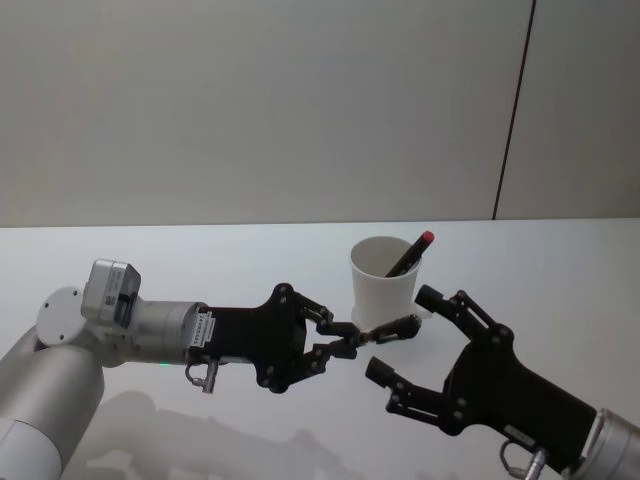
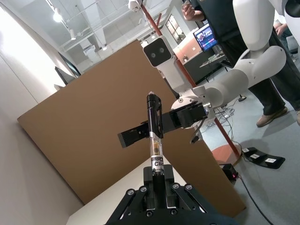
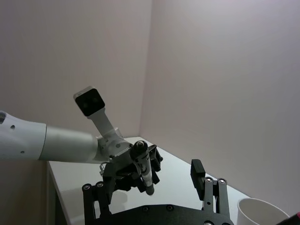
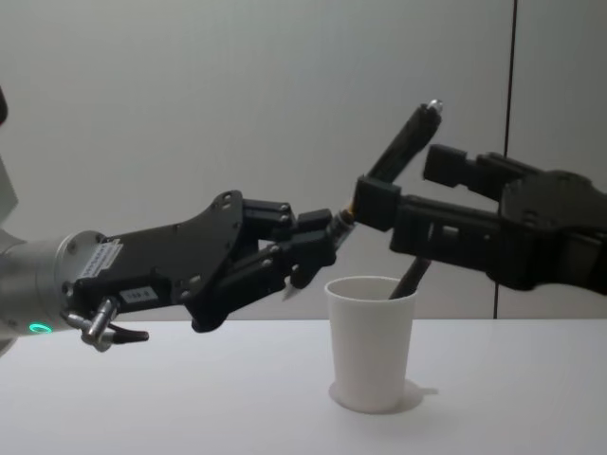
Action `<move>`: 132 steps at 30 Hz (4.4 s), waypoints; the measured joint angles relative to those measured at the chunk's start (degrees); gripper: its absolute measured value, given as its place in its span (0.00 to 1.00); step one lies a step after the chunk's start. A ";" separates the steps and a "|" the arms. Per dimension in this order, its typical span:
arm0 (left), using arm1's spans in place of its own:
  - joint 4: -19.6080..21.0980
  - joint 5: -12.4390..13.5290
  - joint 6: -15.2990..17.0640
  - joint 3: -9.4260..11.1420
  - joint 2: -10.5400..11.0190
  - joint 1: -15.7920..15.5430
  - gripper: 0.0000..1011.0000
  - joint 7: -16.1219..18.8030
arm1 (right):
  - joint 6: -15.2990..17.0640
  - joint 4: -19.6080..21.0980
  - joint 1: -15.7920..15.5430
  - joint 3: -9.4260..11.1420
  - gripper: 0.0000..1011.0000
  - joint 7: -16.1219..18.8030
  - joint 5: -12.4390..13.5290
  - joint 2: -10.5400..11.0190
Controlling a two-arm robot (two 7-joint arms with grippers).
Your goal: Place the pen into the pen holder.
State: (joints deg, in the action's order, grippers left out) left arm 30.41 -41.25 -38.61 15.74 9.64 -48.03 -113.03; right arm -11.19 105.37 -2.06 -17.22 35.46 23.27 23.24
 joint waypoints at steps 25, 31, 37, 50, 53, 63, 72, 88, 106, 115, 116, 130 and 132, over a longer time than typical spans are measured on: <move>0.00 0.00 0.00 0.00 0.00 0.00 0.14 0.00 | 0.01 -0.56 1.36 -1.36 0.94 -0.51 -2.44 -1.40; 0.00 0.00 0.00 0.00 0.00 0.00 0.14 0.00 | 0.02 -0.46 1.36 -1.44 0.81 -1.06 -2.88 -1.31; 0.00 0.00 0.00 0.00 0.00 0.00 0.14 0.00 | -0.05 -0.26 1.35 -1.49 0.64 -1.50 -3.11 -1.18; 0.00 -0.02 0.00 -0.01 0.00 0.00 0.14 0.05 | -0.44 0.07 1.26 -1.64 0.20 -2.09 -3.16 -0.94; 0.01 -0.11 0.00 -0.01 -0.01 0.00 0.14 0.06 | -0.48 0.09 1.25 -1.67 0.16 -2.16 -3.14 -0.91; 0.01 -0.14 0.01 0.00 -0.01 0.00 0.14 0.06 | -0.83 0.25 1.14 -1.75 0.15 -2.72 -3.05 -0.73; 0.01 -0.08 0.03 0.01 0.00 0.00 0.14 0.03 | -1.24 0.37 1.08 -1.81 0.15 -3.08 -2.87 -0.59; -0.02 0.18 -0.03 0.00 0.03 0.00 0.26 -0.11 | -1.82 0.31 1.14 -1.86 0.15 -3.35 -2.50 -0.39; -0.01 0.07 -0.04 0.00 0.00 0.00 0.82 -0.09 | -2.15 0.17 1.24 -1.93 0.15 -3.30 -2.28 -0.14; 0.00 0.01 -0.03 0.00 0.00 0.00 0.99 -0.06 | -2.29 0.12 1.31 -1.99 0.15 -3.29 -2.15 -0.05; 0.00 0.01 -0.03 0.00 0.00 0.00 0.99 -0.06 | -2.30 0.12 1.32 -2.00 0.15 -3.29 -2.14 -0.03; 0.00 -0.01 0.01 0.00 0.00 0.00 0.99 0.00 | -2.40 0.92 0.77 -1.73 0.15 -4.87 -2.32 0.83; 0.00 0.00 0.01 0.00 0.00 0.00 0.99 0.00 | -2.44 1.27 0.46 -1.57 0.15 -5.58 -2.43 1.19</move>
State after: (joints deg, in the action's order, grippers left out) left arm 30.41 -41.25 -38.60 15.74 9.63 -48.03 -113.03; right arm -13.62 106.64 -1.60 -18.79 29.88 20.84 24.43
